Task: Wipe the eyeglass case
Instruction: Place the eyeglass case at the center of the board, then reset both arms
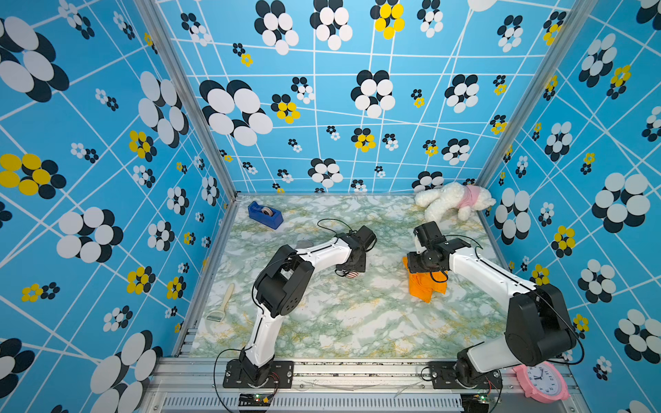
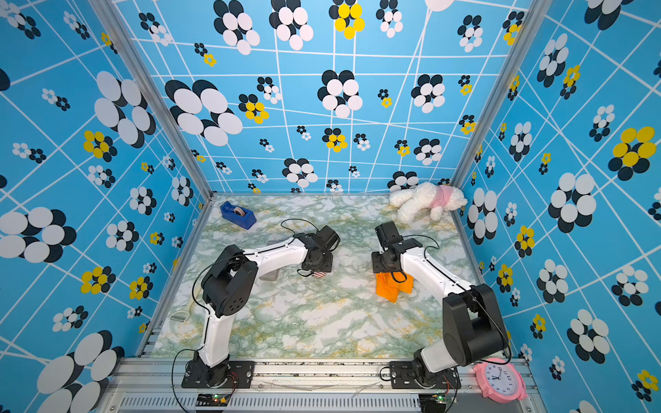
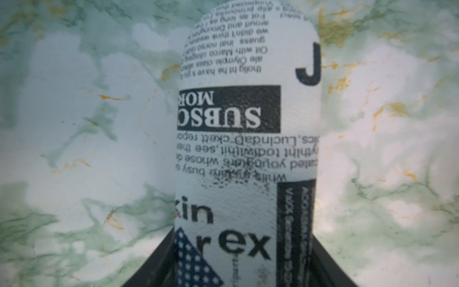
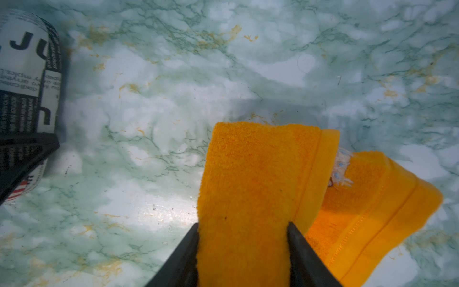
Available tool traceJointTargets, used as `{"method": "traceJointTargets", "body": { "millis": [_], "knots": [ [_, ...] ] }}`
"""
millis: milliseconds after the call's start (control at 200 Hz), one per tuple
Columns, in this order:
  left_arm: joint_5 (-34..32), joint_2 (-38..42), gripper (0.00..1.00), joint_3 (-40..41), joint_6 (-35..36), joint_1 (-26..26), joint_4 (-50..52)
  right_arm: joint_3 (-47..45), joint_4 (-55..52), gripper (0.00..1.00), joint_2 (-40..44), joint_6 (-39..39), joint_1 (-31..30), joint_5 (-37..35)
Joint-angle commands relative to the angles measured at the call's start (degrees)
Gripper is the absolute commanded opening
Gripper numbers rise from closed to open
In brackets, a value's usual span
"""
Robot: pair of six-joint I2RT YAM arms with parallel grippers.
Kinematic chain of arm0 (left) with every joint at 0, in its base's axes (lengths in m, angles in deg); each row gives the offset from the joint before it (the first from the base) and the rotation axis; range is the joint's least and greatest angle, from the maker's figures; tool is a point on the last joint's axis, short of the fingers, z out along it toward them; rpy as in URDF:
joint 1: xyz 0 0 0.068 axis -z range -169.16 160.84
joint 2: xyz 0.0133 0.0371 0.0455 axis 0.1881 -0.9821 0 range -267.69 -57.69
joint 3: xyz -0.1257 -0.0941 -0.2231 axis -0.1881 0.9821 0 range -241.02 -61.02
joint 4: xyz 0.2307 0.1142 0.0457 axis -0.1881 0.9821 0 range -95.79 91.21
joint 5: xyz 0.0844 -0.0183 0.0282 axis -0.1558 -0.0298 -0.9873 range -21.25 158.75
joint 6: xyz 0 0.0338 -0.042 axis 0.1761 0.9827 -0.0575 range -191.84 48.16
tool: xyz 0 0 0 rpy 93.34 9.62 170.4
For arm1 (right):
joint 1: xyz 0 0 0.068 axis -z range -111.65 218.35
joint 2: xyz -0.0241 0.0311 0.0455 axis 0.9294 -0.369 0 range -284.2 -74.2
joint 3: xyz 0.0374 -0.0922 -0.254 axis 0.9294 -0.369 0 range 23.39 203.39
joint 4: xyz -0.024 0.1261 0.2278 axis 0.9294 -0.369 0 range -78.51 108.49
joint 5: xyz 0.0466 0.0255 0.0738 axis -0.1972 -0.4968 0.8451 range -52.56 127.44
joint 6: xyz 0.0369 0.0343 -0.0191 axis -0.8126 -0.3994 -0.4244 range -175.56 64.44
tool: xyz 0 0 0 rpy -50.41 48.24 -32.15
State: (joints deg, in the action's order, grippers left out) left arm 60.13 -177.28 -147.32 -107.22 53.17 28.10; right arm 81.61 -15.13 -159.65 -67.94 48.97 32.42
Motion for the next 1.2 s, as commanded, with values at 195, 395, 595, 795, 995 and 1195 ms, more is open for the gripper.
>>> {"method": "traceJointTargets", "body": {
  "millis": [195,395,595,795,995,1195],
  "knots": [
    [-3.14,0.83,0.99,-3.18,-0.46,0.96,2.72,2.77,-2.8,0.58,3.43,1.11,-0.22,0.89],
    [-1.51,6.8,0.99,-2.07,1.09,0.92,2.65,3.11,-3.07,0.6,6.42,1.41,-0.18,0.79],
    [1.75,22.73,0.99,4.04,9.32,-1.43,-0.75,2.88,2.63,0.73,11.51,3.56,-0.15,-3.95],
    [-4.83,39.53,0.99,12.3,17.38,-11.43,-6.61,-9.3,31.56,1.0,22.6,9.71,0.86,-12.37],
    [-8.91,57.53,0.99,34.94,30.93,-22.36,-28.31,-21.89,49.3,1.0,27.35,13.54,6.07,-14.04],
    [-6.21,68.0,0.99,57.78,36.01,-32.36,-43.99,-33.1,59.99,1.0,24.97,14.38,8.3,-16.41]
  ]
}}
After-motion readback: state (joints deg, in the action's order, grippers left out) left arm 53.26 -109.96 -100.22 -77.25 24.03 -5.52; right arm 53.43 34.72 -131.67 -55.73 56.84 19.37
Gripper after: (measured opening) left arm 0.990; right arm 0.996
